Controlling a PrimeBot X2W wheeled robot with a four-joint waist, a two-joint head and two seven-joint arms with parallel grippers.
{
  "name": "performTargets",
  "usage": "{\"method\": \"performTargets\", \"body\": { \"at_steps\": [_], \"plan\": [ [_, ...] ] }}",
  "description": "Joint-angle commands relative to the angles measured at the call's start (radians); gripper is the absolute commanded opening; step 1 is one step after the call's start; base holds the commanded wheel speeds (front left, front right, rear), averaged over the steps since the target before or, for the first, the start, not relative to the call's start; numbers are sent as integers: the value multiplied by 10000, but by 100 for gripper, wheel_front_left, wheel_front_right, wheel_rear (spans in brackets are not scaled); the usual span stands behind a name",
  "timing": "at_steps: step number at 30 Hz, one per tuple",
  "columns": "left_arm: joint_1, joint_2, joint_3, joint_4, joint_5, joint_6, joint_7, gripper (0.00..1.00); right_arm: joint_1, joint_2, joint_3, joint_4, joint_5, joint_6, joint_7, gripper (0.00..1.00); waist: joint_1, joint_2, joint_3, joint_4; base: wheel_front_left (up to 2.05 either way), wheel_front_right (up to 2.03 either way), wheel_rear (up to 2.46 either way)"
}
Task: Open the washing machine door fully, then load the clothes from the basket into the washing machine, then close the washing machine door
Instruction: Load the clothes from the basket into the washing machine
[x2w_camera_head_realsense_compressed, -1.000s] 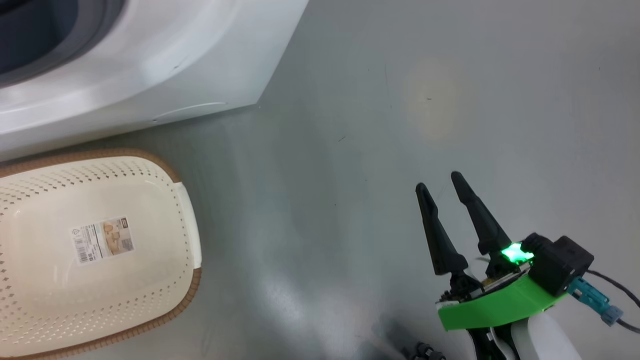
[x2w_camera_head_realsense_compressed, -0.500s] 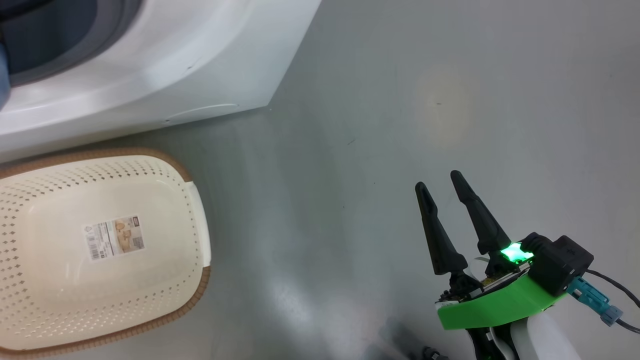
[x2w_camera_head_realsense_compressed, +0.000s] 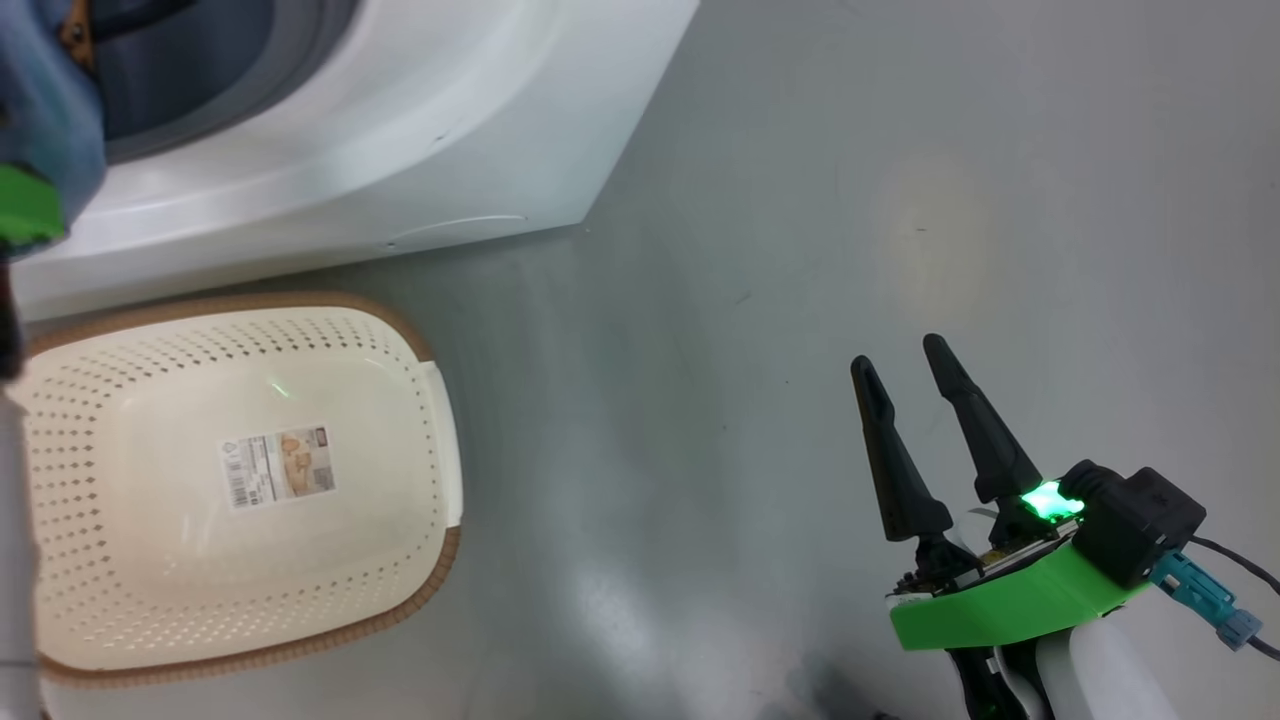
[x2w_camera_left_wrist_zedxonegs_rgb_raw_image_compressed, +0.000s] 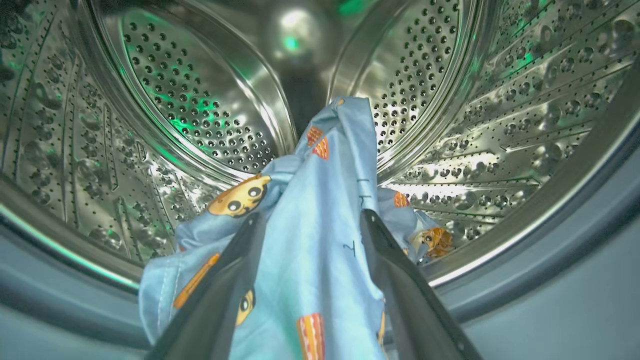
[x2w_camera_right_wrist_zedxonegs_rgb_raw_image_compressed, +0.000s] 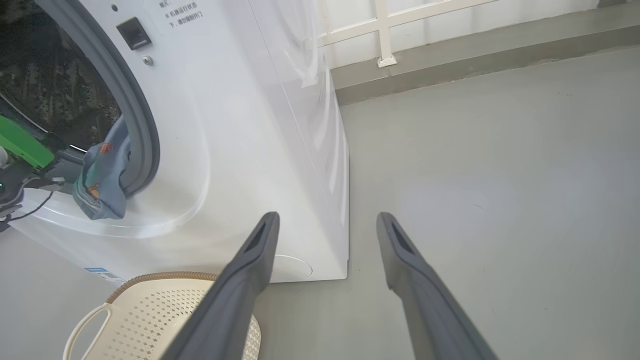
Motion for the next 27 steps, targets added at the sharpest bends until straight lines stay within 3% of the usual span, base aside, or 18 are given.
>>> {"method": "performTargets", "body": {
  "at_steps": [1, 14, 27],
  "plan": [
    [573, 274, 184, -538, 22, -30, -38, 100, 68, -79, 110, -223, -79, 16, -48, 100, 0, 0, -122, 170, 0, 0, 0],
    [2772, -277, 865, -2143, 288, -30, -38, 100, 346, -259, -256, -270, -104, 16, -48, 100, 0, 0, -464, 685, 0, 0, 0],
    [6171, -703, 1587, -4219, 264, -30, -38, 100, 820, -516, -546, -207, -32, 16, -48, 100, 0, 0, -1010, 1064, 0, 0, 0]
  ]
}}
